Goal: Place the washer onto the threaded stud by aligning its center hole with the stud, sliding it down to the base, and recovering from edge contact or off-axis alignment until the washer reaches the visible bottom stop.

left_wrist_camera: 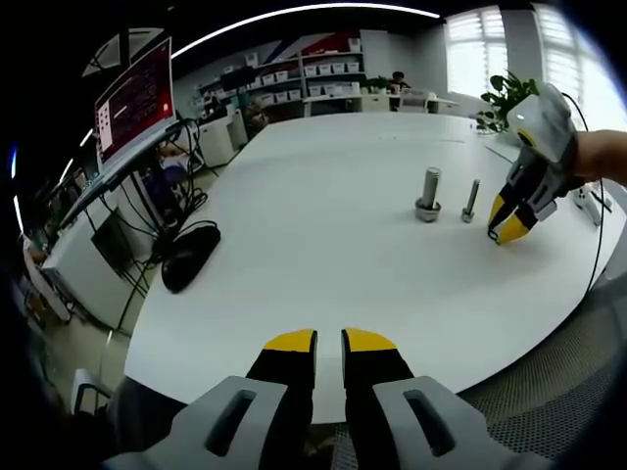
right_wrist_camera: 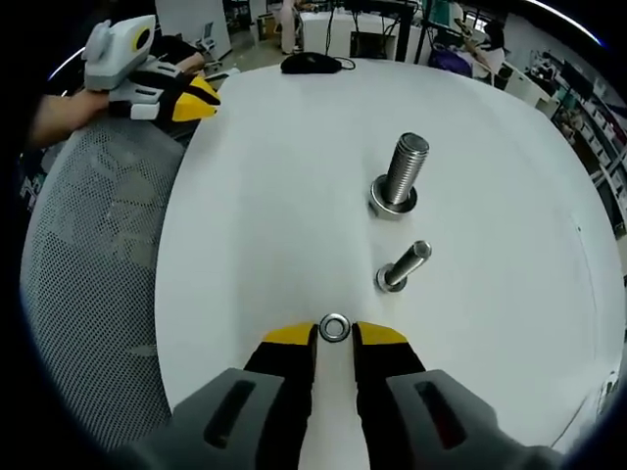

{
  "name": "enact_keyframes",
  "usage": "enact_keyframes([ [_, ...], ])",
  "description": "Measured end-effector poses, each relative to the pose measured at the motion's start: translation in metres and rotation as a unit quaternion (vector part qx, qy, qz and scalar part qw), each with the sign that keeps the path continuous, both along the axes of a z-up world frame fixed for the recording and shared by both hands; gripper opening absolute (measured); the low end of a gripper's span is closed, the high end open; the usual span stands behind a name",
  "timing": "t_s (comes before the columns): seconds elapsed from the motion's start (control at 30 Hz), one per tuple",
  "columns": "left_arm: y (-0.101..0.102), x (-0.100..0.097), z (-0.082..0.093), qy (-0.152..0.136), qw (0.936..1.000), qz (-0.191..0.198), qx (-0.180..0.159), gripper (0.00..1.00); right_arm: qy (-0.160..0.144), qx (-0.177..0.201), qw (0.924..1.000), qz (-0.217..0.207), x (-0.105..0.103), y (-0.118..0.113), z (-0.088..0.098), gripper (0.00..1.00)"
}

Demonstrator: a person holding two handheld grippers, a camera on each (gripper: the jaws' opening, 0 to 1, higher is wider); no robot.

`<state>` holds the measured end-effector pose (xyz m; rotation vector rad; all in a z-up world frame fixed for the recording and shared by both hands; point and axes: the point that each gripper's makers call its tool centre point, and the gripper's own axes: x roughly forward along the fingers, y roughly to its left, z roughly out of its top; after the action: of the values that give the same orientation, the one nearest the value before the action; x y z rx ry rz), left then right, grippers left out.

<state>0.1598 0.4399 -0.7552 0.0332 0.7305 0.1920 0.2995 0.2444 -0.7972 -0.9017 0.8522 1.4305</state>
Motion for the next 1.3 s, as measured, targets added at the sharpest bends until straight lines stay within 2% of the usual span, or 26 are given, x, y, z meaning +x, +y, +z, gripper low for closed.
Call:
enact_keyframes([
  [0.3, 0.0, 0.0, 0.0, -0.001, 1.0, 0.002, 0.0, 0.08, -0.02, -0.028, 0.9992, 0.021, -0.001, 0.0, 0.0, 0.15],
  [0.5, 0.001, 0.0, 0.001, -0.002, 1.0, 0.003, 0.0, 0.08, -0.012, -0.013, 0.9998, 0.003, 0.002, -0.001, 0.001, 0.14],
  [0.8, 0.001, 0.0, 0.001, -0.003, 1.0, 0.003, 0.0, 0.08, -0.018, 0.009, 0.9997, -0.012, 0.003, -0.006, 0.009, 0.14],
  [1.3, 0.001, 0.0, 0.0, -0.001, 1.0, 0.002, 0.001, 0.08, -0.037, 0.045, 0.9981, -0.02, 0.018, 0.007, 0.05, 0.14],
])
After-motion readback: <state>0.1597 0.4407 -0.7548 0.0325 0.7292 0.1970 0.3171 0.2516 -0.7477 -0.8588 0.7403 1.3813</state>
